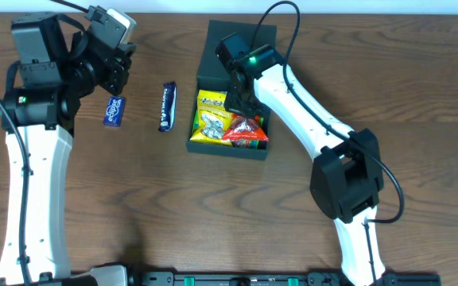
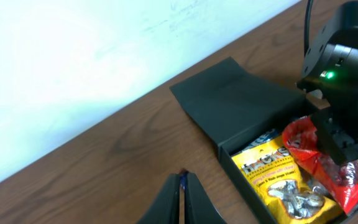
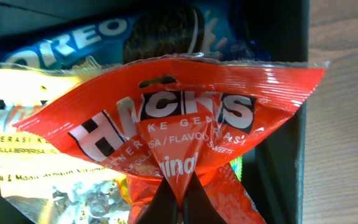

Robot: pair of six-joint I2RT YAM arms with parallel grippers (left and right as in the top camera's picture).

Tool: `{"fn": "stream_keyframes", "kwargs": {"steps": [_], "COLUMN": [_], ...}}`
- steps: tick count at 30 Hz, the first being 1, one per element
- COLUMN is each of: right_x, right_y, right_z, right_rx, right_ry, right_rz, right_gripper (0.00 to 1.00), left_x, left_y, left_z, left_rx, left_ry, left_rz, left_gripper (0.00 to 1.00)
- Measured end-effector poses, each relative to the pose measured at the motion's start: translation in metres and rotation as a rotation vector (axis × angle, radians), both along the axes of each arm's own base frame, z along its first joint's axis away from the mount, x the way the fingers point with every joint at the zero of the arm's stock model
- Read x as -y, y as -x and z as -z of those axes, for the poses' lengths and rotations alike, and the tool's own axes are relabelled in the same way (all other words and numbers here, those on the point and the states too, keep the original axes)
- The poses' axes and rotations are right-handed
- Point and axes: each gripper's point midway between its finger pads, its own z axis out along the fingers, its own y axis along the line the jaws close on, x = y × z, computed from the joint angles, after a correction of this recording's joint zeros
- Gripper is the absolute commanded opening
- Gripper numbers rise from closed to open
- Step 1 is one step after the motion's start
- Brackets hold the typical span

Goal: Pack container
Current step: 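Carry the red Hacks bag into the box and release it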

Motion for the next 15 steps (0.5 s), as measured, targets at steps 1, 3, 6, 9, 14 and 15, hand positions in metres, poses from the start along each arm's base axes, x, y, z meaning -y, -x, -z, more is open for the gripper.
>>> {"fn": "stream_keyframes", "kwargs": {"steps": [1,3,6,9,14,15], "right_x": [0.0006,0.0014,0.0031,0.0043,0.0082,0.009], "right_y": [0.0005,0.0011,0.0032,0.0045,0.0054,0.0062], "right_z": [0.0001,0.0003,0.001,0.0027,0.0034,0.0035], "right_rx": [-0.002,-0.004,-0.012,-0.017,-0.019,-0.023], "right_ry": [0.003,0.008,0.018,0.032,0.055,0.057], "right_rz": [-0.002,-0.006,-0.017,-0.028,-0.04,-0.038], "right_gripper": [0.01,0.01,0.09,0.41,0.62,0.63], "left_x": [0.0,0.0001,0.0001,0.0001,0.0001,0.0001], "left_y": [0.0003,0.0007,0.0012,0.0015,0.0015,0.0016], "left_z": [-0.0004,0.0005,0.0012,0.0016,0.0017,0.0018], "left_rx": [0.002,0.001,-0.001,-0.003,-0.004,-0.004], "left_ry": [-0.002,-0.007,-0.011,-0.01,-0.01,-0.01], "left_rz": [0.002,0.005,0.007,0.007,0.007,0.007], "left_gripper": [0.06,0.06,0.06,0.06,0.06,0.06]}}
